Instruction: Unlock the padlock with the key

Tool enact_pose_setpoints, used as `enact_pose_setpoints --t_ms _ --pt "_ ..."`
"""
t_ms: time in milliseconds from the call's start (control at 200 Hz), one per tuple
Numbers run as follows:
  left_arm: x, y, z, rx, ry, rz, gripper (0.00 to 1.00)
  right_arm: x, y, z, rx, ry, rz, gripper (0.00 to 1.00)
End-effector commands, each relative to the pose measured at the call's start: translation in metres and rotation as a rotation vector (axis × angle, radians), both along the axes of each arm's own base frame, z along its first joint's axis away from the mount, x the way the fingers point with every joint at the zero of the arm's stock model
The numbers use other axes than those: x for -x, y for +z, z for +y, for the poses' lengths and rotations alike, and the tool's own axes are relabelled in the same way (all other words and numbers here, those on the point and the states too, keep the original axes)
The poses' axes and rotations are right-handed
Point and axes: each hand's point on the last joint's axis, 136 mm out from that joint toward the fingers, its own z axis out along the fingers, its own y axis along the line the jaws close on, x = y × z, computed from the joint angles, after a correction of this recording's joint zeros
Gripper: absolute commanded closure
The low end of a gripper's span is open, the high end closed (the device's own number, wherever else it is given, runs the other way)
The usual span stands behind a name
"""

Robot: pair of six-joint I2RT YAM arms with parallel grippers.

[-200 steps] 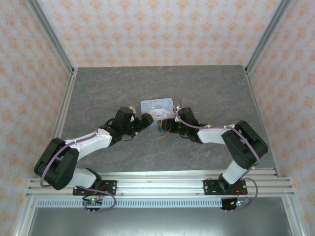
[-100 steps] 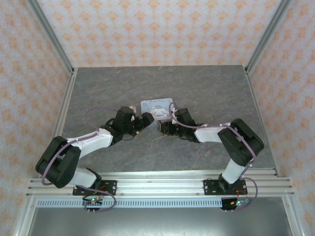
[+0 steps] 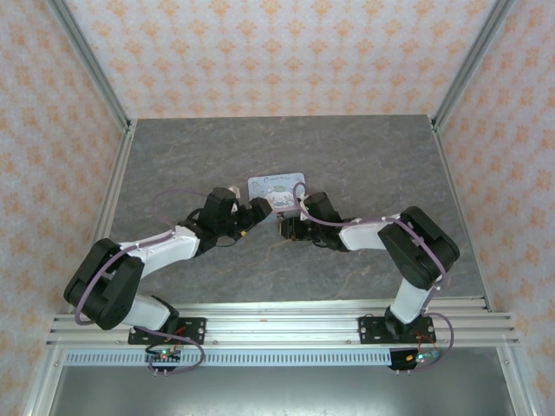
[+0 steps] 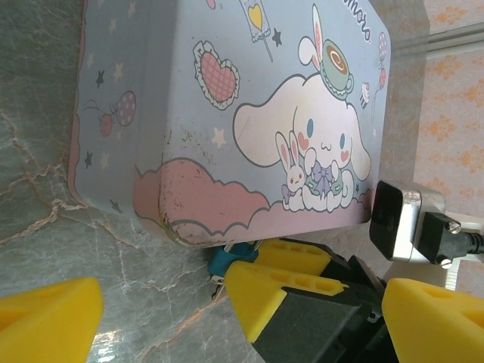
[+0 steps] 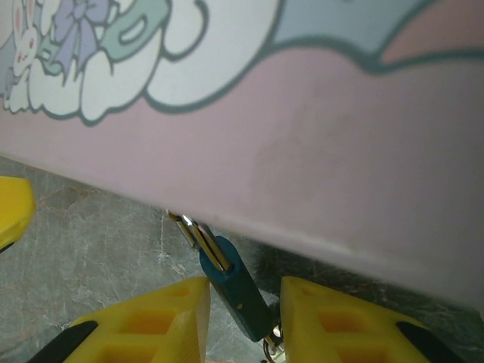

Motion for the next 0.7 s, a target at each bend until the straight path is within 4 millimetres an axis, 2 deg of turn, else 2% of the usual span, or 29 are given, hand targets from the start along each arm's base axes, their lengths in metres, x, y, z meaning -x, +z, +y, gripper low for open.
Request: enact_pose_setpoints --t_ms 0,130,260,565,696 --pt "-0.004 -0.002 0.000 0.015 0.004 -0.003 0.05 -0.002 -0.001 0.004 0.010 0.015 -0.017 0.71" --pt "-0.004 -0.002 0.000 0.017 0.005 -0.003 0.05 -0.003 -0.002 0.005 0.008 0.010 -0.015 0.75" --pt "-0.004 -0.001 0.000 0.019 0.005 -0.006 0.05 -0.003 -0.002 0.004 0.008 0.001 -0.014 0.83" --pt "-0.005 0.007 0.005 -0.010 0.008 -0.028 0.05 -0.001 0.002 -0.013 0.030 -0.075 -0.026 1.00" --pt "-0.005 0.016 0.011 -0.047 0.006 -0.053 0.05 0.001 0.004 -0.023 0.036 -0.119 -0.028 1.00"
